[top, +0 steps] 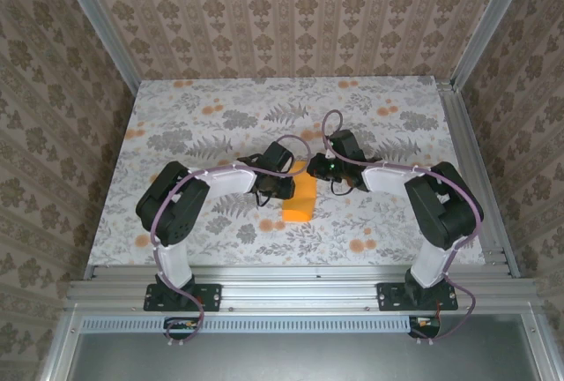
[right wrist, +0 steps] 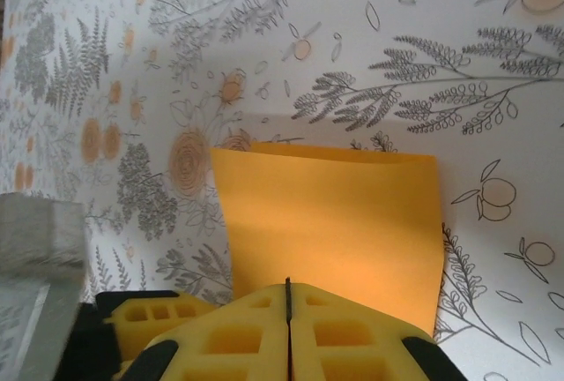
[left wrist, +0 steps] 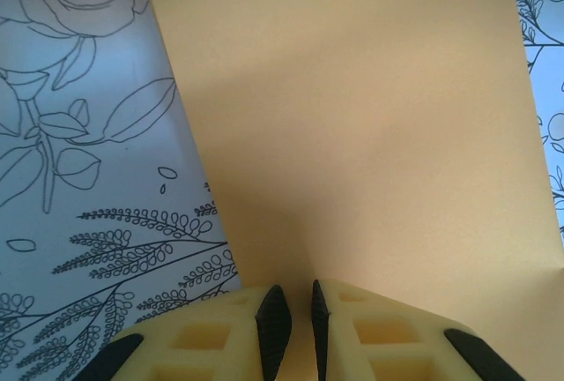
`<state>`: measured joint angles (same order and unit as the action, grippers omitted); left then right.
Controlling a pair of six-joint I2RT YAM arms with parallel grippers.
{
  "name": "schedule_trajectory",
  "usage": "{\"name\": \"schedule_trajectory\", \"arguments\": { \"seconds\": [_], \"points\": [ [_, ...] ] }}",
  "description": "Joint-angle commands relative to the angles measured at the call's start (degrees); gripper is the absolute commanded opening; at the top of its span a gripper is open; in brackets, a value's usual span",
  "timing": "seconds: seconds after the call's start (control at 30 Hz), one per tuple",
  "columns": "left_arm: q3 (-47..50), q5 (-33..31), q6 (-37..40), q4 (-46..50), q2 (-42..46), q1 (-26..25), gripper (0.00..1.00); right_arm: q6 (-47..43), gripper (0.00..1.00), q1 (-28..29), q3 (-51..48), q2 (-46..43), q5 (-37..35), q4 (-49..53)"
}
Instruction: Fold a paper plane with a square sheet of paper (pick it up from the middle)
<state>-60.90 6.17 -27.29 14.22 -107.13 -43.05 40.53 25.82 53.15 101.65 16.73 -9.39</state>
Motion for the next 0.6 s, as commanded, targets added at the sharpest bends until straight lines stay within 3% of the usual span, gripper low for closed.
{"name": "schedule_trajectory", "arguments": {
  "seconds": [0.0, 0.23, 0.57],
  "points": [
    [5.09, -3.58, 1.62, 11.67, -7.14, 0.29, 0.22, 0.88, 0.10, 0.02, 2.99, 4.22, 0.45, -1.34],
    [5.37, -3.36, 1.73, 11.69, -7.04, 0.27, 0.22, 0.74, 0.10, -0.37, 6.13, 11.06, -0.68, -1.86],
    [6.32, -3.66, 2.09, 11.83, -6.94, 0.49, 0.22, -0.81, 0.09, -3.90, 6.20, 13.88, -3.37, -1.16]
  ]
}}
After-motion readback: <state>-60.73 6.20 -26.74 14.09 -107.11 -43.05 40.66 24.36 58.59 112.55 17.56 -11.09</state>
